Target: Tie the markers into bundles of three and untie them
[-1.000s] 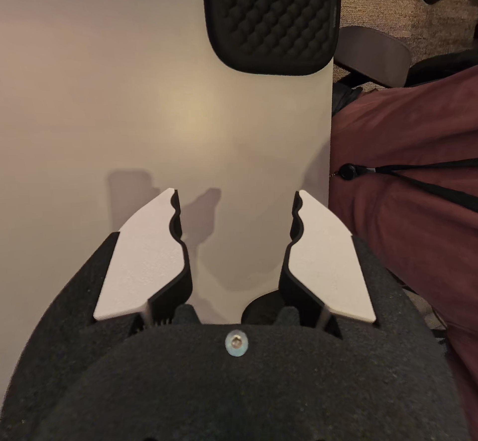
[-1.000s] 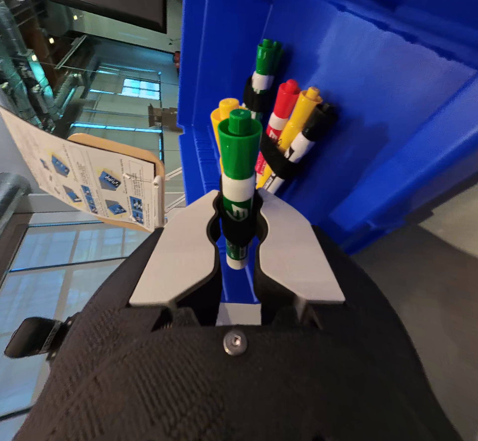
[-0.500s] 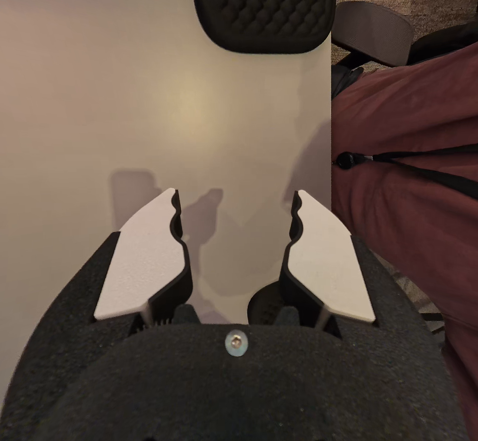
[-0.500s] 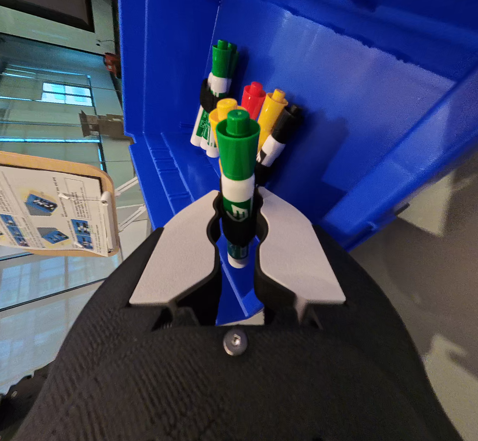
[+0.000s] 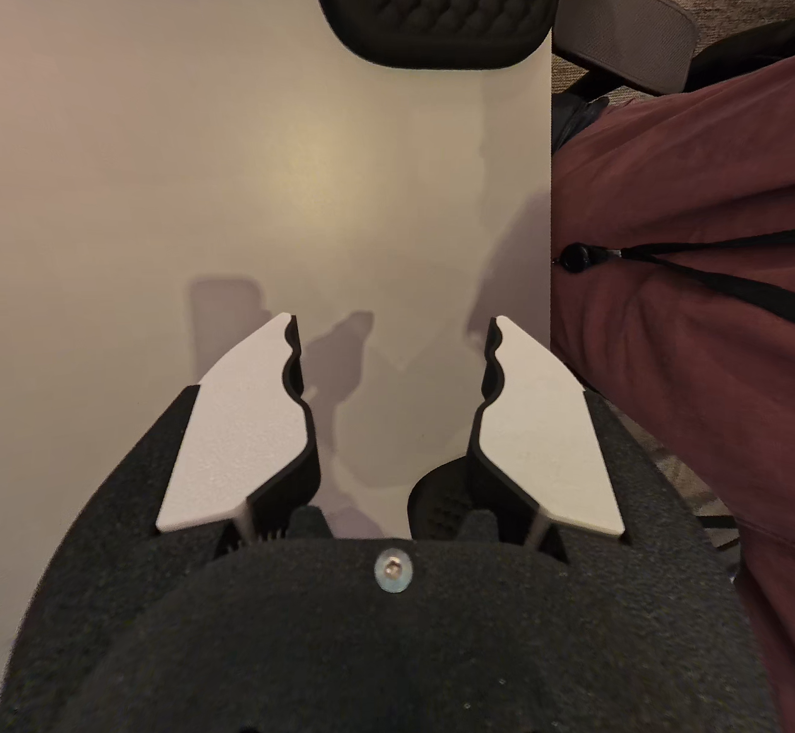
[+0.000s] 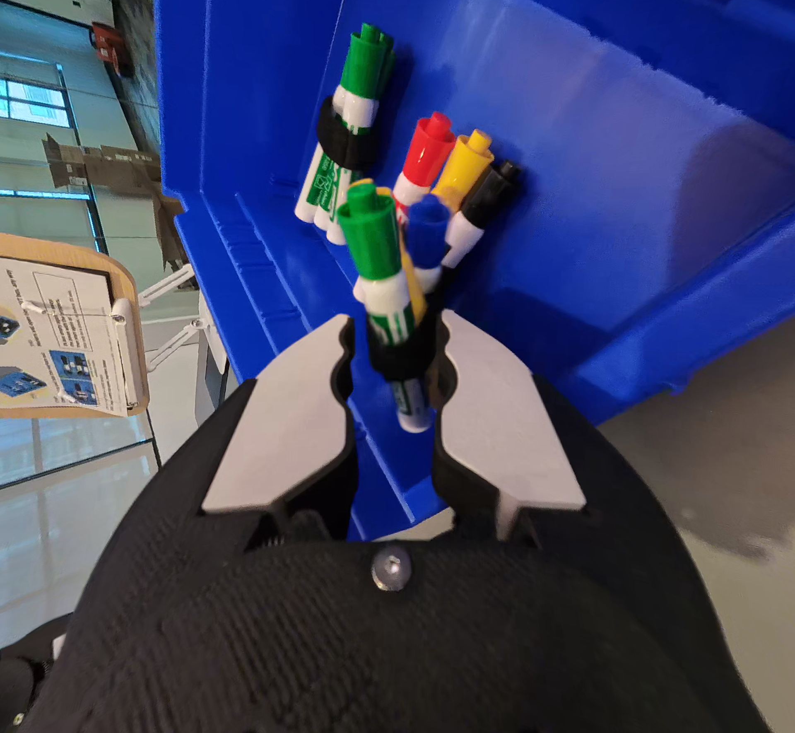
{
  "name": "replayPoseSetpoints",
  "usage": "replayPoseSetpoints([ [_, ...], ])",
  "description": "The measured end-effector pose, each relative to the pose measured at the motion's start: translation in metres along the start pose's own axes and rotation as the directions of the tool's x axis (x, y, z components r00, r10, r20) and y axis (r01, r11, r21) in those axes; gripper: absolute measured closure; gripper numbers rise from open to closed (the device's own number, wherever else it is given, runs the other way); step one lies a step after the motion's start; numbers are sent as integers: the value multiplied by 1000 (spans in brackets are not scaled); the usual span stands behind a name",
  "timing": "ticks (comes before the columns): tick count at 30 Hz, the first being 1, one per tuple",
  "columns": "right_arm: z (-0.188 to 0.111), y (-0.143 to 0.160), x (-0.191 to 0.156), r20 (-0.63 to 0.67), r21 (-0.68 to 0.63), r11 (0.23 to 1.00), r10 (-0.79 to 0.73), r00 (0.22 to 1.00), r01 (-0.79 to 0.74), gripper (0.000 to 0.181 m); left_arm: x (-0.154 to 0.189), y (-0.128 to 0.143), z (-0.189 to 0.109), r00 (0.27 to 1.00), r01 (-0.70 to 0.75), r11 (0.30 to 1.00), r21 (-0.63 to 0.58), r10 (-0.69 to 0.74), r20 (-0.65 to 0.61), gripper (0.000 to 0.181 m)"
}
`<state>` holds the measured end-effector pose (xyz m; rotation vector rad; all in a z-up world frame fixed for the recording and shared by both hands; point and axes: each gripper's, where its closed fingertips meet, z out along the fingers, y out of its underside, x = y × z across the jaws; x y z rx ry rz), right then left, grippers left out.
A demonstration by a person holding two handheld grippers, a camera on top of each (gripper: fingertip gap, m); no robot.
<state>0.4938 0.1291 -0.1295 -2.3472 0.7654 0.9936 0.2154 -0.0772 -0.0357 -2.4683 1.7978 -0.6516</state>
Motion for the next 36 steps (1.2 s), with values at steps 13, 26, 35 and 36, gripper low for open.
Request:
replayPoseSetpoints([
  [13,-22,-1,-5,-168,-71,989,-143,975,132,101,8,-6,-6,999,-26,1000,-7,26,24,98],
  [26,-72,-5,-75,272,-153,197,-934,233,968,139,32,-12,-27,999,-35,987,155,29,43,100],
  [35,-55,-2,-35,419,-190,-516,-812,-407,835,158,55,-14,-30,996,59,929,366,-80,44,102],
  [36,-54,-2,-30,450,-200,-543,-790,-415,816,163,55,-14,-28,994,66,925,374,-93,55,102],
])
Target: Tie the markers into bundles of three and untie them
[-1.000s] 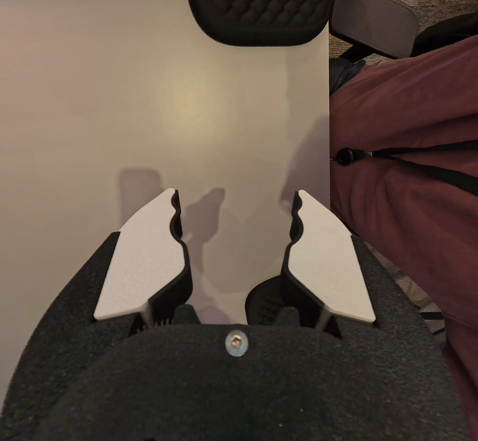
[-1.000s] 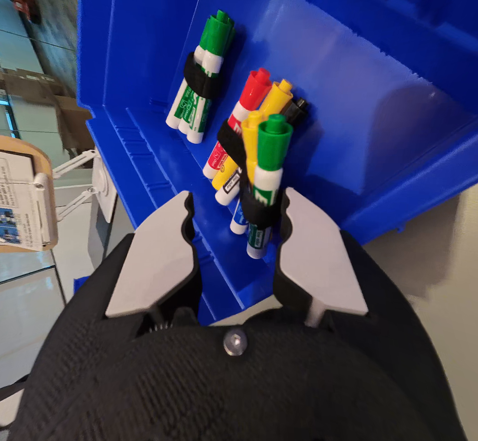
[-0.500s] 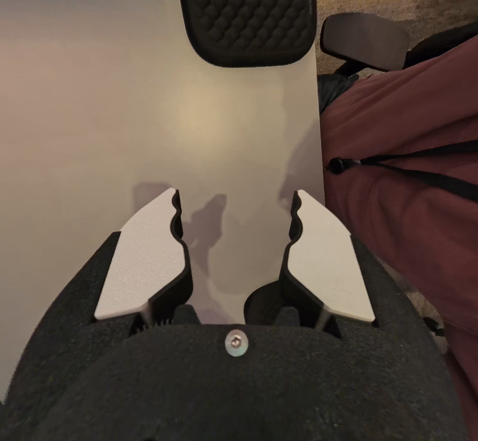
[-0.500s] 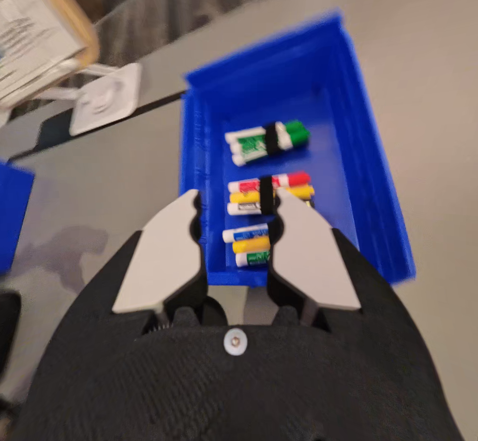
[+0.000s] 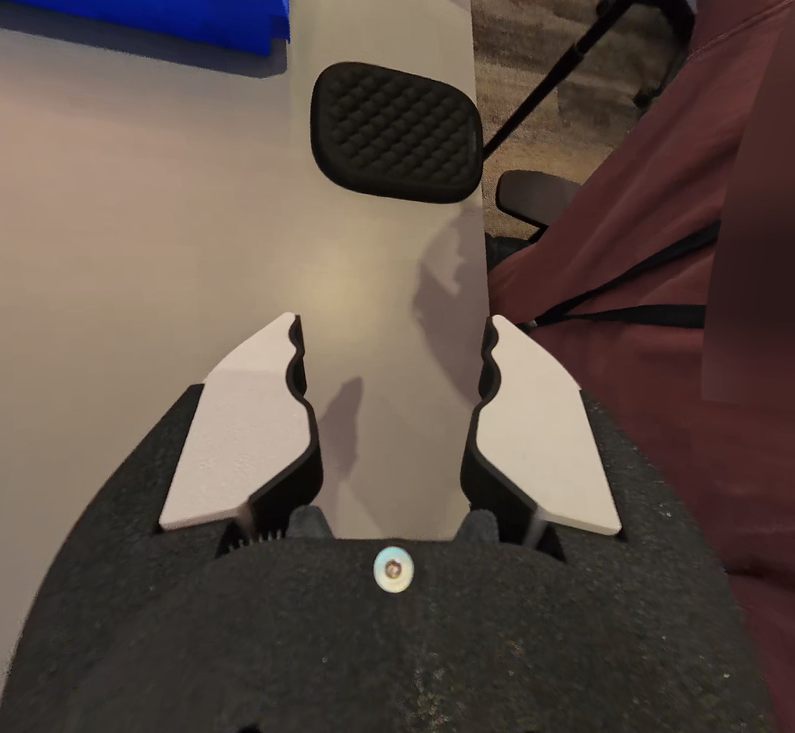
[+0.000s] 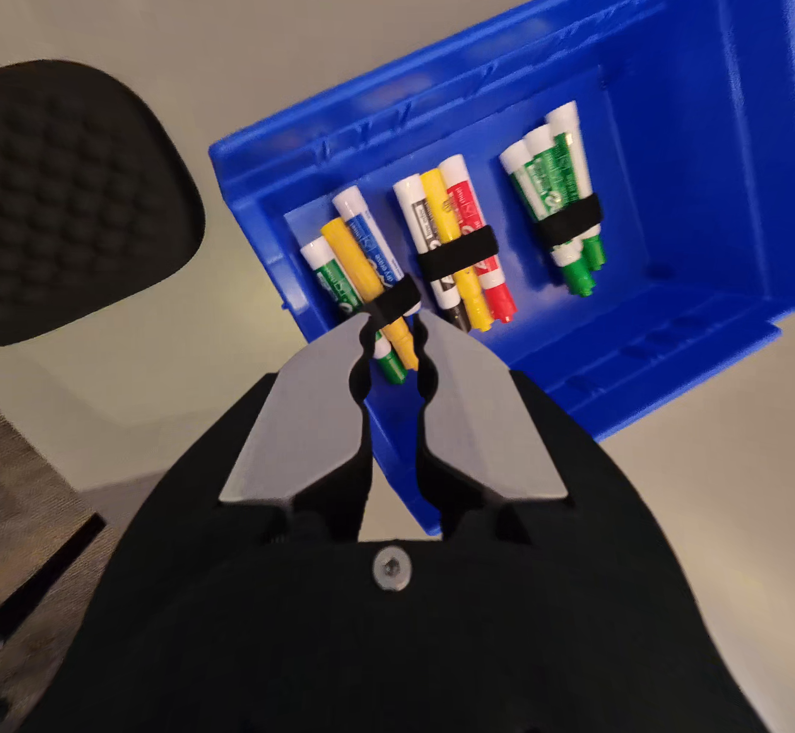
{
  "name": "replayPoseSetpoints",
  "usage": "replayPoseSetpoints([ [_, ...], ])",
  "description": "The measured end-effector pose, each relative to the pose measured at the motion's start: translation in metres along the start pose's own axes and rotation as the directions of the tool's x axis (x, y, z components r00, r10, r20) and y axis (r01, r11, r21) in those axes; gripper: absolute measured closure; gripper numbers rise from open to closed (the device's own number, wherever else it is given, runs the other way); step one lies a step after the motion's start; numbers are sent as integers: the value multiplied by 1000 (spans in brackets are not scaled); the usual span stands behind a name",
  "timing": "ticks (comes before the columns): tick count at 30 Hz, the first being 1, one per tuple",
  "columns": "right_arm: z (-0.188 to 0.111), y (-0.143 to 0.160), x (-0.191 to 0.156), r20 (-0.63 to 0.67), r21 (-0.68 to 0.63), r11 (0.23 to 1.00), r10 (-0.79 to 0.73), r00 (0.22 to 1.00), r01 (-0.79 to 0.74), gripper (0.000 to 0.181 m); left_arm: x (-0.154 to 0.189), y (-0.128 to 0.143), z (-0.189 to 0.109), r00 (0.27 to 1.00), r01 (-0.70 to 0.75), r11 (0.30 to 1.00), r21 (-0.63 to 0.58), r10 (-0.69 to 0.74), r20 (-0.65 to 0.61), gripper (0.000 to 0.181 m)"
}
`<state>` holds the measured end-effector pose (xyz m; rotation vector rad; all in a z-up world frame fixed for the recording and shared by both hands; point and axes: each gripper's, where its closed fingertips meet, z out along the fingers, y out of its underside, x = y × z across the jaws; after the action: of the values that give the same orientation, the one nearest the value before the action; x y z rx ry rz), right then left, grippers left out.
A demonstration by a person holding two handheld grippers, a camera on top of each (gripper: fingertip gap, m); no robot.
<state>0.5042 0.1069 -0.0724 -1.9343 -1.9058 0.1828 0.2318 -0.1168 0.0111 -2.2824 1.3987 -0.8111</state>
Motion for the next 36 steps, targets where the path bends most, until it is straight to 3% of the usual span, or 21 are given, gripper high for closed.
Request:
replayPoseSetpoints([
  [3,12,10,-11,166,-41,999,31,986,-25,179,1,-1,6,999,31,998,54,-33,38,102],
  [8,44,51,-14,172,-164,950,-237,956,265,178,7,3,14,994,76,990,115,-85,73,102],
  [11,62,61,-14,190,-173,924,-308,932,341,177,7,3,15,987,96,987,128,-111,114,102],
  [15,71,53,-10,196,-120,915,-358,913,385,170,8,-2,16,983,118,983,143,-136,126,102],
  [19,72,63,-6,233,-200,883,-378,896,424,170,6,-4,18,979,131,982,133,-149,140,103],
  [32,76,32,-25,267,-37,940,-319,909,341,174,4,-9,27,982,132,984,117,-146,122,103],
  [36,70,34,-16,239,-63,943,-304,922,327,169,4,-7,28,982,131,985,110,-144,125,103],
])
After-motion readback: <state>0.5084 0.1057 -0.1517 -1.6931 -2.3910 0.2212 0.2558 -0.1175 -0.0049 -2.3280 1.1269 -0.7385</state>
